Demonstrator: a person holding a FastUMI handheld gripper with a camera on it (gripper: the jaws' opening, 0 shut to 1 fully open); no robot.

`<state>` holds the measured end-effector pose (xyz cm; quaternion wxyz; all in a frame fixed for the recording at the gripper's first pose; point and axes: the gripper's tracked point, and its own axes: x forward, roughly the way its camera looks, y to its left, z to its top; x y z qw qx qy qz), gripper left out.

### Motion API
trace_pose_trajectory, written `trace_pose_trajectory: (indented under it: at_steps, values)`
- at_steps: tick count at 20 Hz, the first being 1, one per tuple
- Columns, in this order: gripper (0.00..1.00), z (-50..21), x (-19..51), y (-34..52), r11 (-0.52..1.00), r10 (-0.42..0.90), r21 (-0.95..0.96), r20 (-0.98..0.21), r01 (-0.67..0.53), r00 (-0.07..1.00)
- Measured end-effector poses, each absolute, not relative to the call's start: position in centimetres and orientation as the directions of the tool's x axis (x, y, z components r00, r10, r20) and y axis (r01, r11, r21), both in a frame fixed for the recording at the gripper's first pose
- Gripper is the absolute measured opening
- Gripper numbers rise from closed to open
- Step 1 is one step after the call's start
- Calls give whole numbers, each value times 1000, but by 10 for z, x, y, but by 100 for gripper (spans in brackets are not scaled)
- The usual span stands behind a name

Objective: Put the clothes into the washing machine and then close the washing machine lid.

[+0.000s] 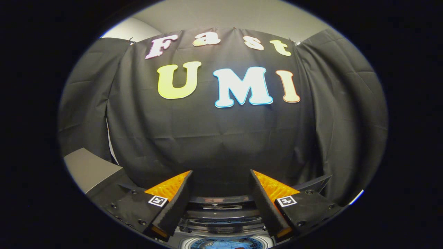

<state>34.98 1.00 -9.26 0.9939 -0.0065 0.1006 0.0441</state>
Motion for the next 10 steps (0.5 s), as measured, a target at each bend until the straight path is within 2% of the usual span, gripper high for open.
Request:
trace_pose_trajectory:
  at_steps: [10]
  values:
    - [98,-95,305,6,996,84,-10,-180,-88,980]
